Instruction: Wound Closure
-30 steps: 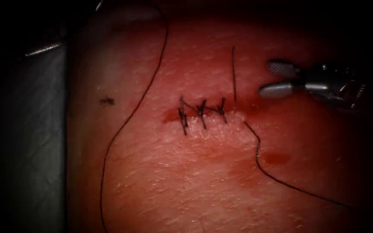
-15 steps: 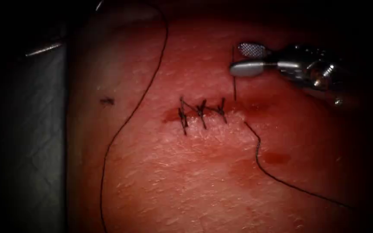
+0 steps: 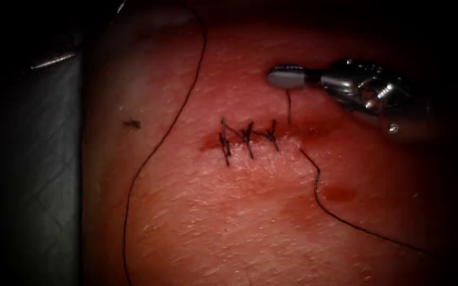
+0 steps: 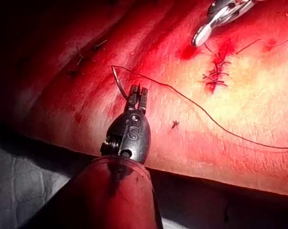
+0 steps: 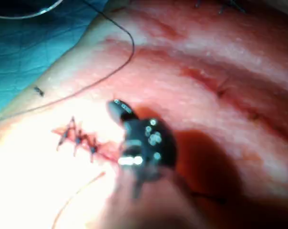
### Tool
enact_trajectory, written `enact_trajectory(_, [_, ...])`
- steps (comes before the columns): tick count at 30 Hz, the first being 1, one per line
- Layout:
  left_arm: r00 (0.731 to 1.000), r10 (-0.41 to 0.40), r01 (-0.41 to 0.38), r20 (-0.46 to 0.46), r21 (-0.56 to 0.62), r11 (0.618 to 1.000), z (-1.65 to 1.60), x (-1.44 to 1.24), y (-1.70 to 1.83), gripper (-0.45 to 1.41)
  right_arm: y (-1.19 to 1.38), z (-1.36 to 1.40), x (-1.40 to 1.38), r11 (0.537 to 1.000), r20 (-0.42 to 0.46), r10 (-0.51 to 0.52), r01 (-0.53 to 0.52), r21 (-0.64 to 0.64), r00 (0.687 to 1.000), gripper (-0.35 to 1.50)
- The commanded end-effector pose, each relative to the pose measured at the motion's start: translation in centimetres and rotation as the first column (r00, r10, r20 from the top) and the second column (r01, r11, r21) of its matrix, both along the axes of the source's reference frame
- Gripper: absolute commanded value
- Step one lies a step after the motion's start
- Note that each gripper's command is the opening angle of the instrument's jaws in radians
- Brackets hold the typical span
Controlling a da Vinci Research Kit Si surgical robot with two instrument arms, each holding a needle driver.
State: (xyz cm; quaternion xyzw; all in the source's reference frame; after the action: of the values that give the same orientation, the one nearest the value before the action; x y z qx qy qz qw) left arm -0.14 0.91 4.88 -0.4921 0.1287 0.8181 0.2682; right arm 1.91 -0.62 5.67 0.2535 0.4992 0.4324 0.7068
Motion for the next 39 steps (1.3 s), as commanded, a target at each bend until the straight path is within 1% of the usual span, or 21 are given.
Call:
enact_trajectory(1, [1.000,0.001,-0.001,0.001,0.000,1.000,0.07,-0.05,0.00,-0.45,-0.11,0.00,0.06,1.000,-0.016,0.005,-0.005,-0.021,1.000,-0.35])
enact_trajectory(5, [1.000,0.001,-0.001,0.001,0.000,1.000,0.07,-0.05,0.00,-0.45,-0.14,-0.12,-0.03,0.995,-0.060,0.022,-0.028,-0.097,0.998,-0.35])
enact_trajectory(12, [1.000,0.001,-0.001,0.001,0.000,1.000,0.07,-0.05,0.00,-0.45,-0.18,-0.36,-0.08,0.987,-0.122,0.060,-0.077,-0.141,0.991,-0.35])
enact_trajectory(21, [1.000,0.000,0.000,0.001,0.000,1.000,0.06,-0.05,0.00,-0.45,0.01,-0.62,-0.11,0.977,-0.145,0.080,-0.107,-0.185,0.986,-0.35])
enact_trajectory(24, [1.000,0.000,0.000,0.001,0.001,1.000,0.06,-0.06,0.00,-0.45,0.04,-0.67,-0.12,0.976,-0.147,0.081,-0.108,-0.187,0.986,-0.35])
enact_trajectory(30, [1.000,0.002,-0.002,0.004,0.000,1.000,0.06,-0.08,0.00,-0.45,0.03,-0.66,-0.12,0.976,-0.149,0.082,-0.110,-0.189,0.985,-0.35])
enact_trajectory(33, [1.000,0.008,-0.008,0.007,-0.006,1.000,0.06,-0.10,0.00,-0.45,0.03,-0.66,-0.12,0.968,-0.147,0.070,-0.103,-0.229,0.987,-0.35])
enact_trajectory(34, [1.000,0.012,-0.012,0.006,-0.010,1.000,0.06,-0.11,0.00,-0.45,0.03,-0.66,-0.12,0.964,-0.151,0.063,-0.099,-0.246,0.987,-0.28])
enact_trajectory(36, [1.000,0.025,-0.025,0.008,-0.017,1.000,0.05,-0.16,0.02,-0.45,0.02,-0.68,-0.14,0.961,-0.160,0.070,-0.110,-0.254,0.985,0.74])
enact_trajectory(37, [1.000,0.023,-0.023,0.016,-0.021,1.000,0.04,-0.20,0.03,-0.45,0.02,-0.70,-0.17,0.959,-0.171,0.078,-0.120,-0.256,0.982,1.03])
enact_trajectory(39, [0.999,0.021,-0.020,0.039,-0.038,0.999,0.02,-0.29,0.05,-0.45,0.03,-0.73,-0.21,0.956,-0.189,0.093,-0.141,-0.258,0.978,1.28])
